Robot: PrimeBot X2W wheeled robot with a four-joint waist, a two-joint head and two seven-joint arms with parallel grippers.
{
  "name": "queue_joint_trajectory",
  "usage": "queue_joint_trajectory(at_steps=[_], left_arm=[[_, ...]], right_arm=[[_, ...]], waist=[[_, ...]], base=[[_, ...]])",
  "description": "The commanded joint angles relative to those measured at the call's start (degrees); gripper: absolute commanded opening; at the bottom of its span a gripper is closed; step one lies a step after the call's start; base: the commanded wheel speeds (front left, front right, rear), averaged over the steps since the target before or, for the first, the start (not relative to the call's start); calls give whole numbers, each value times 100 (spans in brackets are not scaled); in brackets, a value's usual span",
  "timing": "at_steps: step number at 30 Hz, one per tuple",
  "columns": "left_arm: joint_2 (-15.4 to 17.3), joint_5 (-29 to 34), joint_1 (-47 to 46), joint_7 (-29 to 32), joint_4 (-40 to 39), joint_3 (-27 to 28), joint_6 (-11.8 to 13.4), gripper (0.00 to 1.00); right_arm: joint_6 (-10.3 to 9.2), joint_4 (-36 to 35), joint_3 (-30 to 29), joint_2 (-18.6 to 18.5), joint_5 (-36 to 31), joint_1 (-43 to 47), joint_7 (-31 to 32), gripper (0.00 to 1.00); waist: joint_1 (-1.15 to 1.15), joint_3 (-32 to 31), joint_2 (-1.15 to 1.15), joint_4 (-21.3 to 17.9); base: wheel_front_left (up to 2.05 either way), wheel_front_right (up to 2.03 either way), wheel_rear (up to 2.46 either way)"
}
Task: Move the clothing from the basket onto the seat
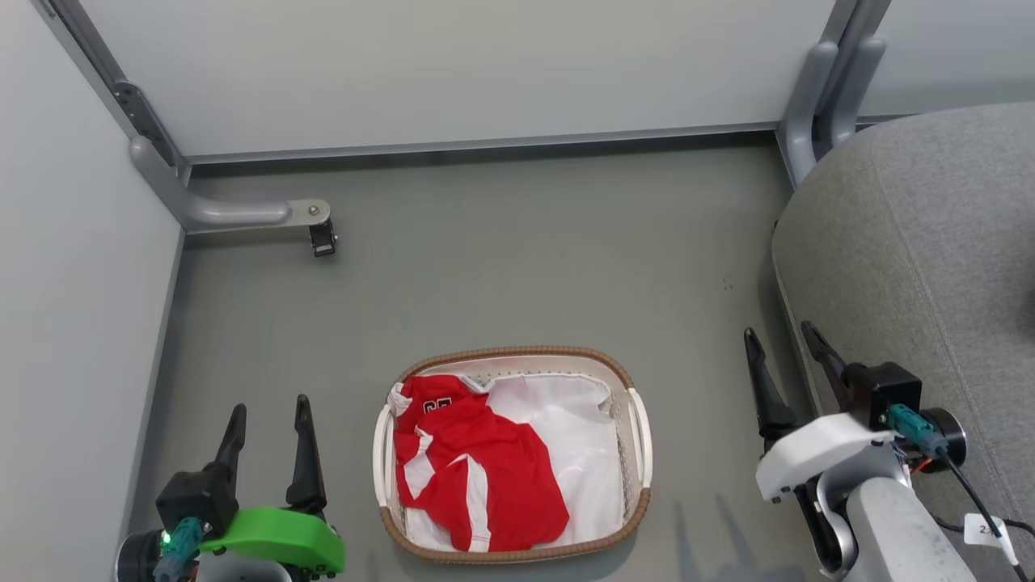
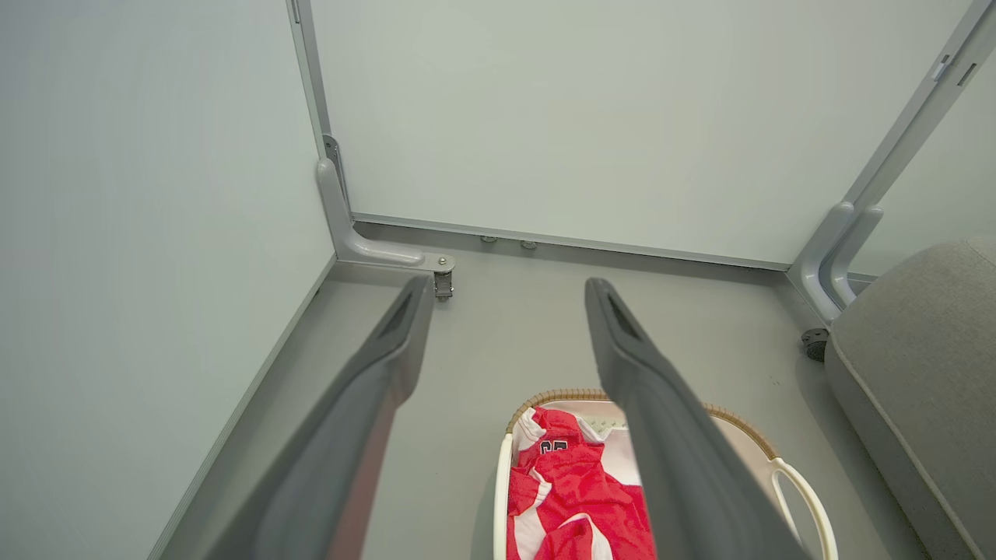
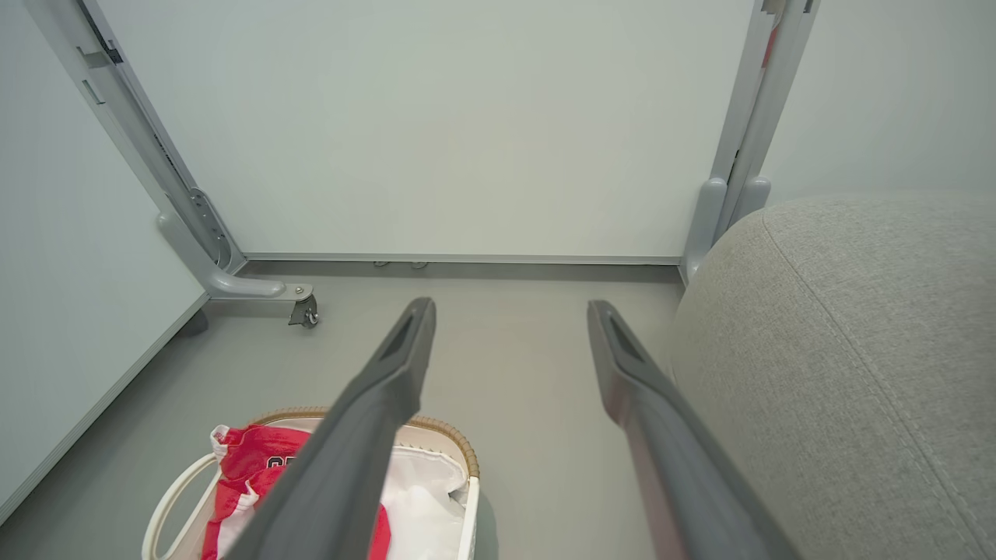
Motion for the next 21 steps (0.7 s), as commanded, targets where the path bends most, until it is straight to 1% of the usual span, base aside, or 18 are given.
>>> queue_joint_trajectory(at_steps=[1,8,10,13,17,19,21], left_arm=[[8,-51,-156,3,27,-60,-26,100],[12,-231,-709,4,370,-518,-69,100],[12,-384,-914,3,534,-654,-91,100],[13,-576,-1215,3,818,-888,-81,100],[15,-651,-1640,3,1220,-1179,-96,100],[16,-590,-1829,4,1469,-1384,-104,100],[17,-598,-2072,3,1713,-1499,-37,100]], right_arm=[[-6,-47,31,-25,29,-164,-11,100],[-6,-333,162,-24,117,-703,-11,100],[-6,-440,205,-24,125,-848,-11,100],[-6,-621,271,-24,155,-1057,-11,100],[-6,-883,314,-23,172,-1268,-11,100],[-6,-1002,321,-23,203,-1369,-11,100],[-6,-1130,354,-22,233,-1478,-11,100]], waist=[[0,218,0,-69],[0,1096,0,-300],[0,1344,0,-378],[0,1727,0,-498],[0,2198,0,-618],[0,2426,0,-662],[0,2647,0,-719]], base=[[0,0,0],[0,0,0],[0,0,0],[0,0,0],[0,0,0],[0,0,0],[0,0,0]])
